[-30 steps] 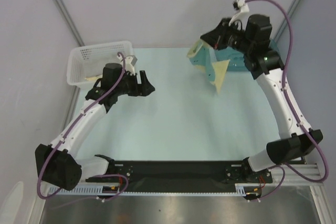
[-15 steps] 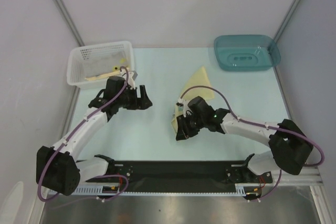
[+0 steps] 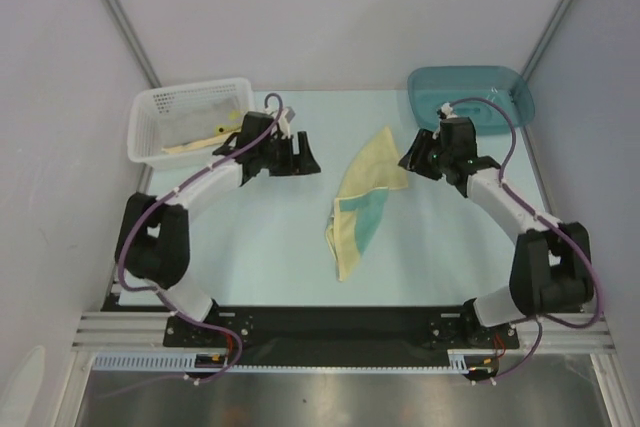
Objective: Fold and stack the towels
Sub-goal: Move the towel to the center of the board, then flatten out the crumpled towel
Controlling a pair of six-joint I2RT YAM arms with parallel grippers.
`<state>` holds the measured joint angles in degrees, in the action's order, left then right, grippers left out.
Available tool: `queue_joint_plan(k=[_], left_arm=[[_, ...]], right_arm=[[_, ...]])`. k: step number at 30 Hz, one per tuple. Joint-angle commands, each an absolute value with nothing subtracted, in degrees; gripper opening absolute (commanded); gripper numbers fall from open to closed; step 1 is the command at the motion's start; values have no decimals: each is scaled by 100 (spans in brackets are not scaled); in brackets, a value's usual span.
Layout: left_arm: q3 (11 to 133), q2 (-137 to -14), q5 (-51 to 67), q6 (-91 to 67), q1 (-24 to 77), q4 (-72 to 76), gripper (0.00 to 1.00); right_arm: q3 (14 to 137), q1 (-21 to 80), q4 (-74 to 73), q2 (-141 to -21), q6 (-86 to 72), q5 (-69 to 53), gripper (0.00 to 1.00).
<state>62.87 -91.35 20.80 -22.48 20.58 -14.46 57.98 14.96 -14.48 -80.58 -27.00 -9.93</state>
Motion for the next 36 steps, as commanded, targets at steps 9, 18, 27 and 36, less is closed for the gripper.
queue_joint_plan(k=[9, 18, 27, 36], left_arm=[[6777, -10002, 2338, -2118, 2829, -1029, 78], [6644, -10555, 2452, -2171, 3304, -861, 67], [6829, -10750, 2558, -2311, 3489, -747, 40], [7084, -10530, 2733, -2434, 3911, -476, 16]], right_arm=[[7277, 799, -1115, -10301, -2041, -2690, 41], [7006, 1361, -2215, -9529, -1765, -1996, 43], [6355, 2162, -2434, -8123, -1995, -1143, 42], [5784, 1812, -2259, -7137, -2039, -1159, 48]])
